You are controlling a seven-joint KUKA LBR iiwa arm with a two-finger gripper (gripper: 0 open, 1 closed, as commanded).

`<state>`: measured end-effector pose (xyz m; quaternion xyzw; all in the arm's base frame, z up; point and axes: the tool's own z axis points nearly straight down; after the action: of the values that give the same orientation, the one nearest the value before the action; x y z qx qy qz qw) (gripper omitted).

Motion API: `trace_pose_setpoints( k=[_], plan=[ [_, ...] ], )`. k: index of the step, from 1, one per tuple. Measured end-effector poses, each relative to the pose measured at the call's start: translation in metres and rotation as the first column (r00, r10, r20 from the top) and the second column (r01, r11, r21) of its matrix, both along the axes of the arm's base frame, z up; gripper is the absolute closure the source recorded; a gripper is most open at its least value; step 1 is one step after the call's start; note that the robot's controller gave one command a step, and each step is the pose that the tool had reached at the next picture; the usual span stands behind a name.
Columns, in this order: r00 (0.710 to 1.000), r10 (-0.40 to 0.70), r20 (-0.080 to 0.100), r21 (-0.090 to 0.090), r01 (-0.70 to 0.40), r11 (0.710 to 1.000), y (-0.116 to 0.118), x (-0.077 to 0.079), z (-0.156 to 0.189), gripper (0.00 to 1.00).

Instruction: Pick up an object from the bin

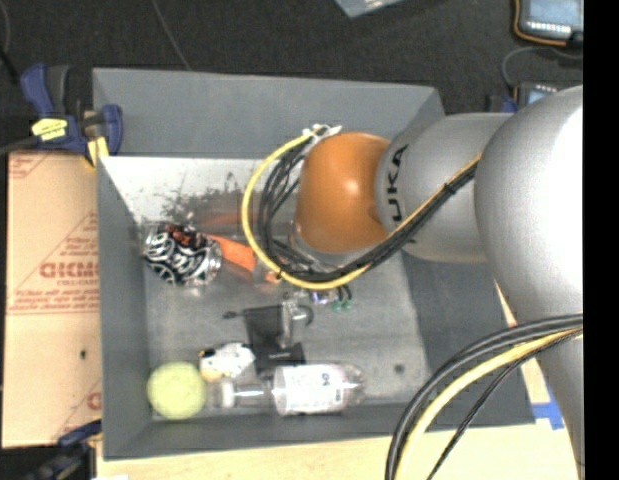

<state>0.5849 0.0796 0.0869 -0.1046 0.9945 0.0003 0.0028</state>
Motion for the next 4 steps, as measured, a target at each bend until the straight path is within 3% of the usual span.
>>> trace_pose_setpoints(
  k=[1,2,3,4],
  plan=[
    [0.984,0.176,0.007,-0.004,-0.176,0.984,-0.003,-0.019,0.000,1.00],
    [0.985,0.175,0.007,-0.003,-0.175,0.985,-0.003,-0.019,0.000,1.00],
    [0.983,0.186,0.005,-0.004,-0.186,0.983,-0.005,-0.026,0.033,1.00],
    [0.981,0.194,0.006,-0.004,-0.194,0.981,-0.004,-0.024,0.090,1.00]
  ],
)
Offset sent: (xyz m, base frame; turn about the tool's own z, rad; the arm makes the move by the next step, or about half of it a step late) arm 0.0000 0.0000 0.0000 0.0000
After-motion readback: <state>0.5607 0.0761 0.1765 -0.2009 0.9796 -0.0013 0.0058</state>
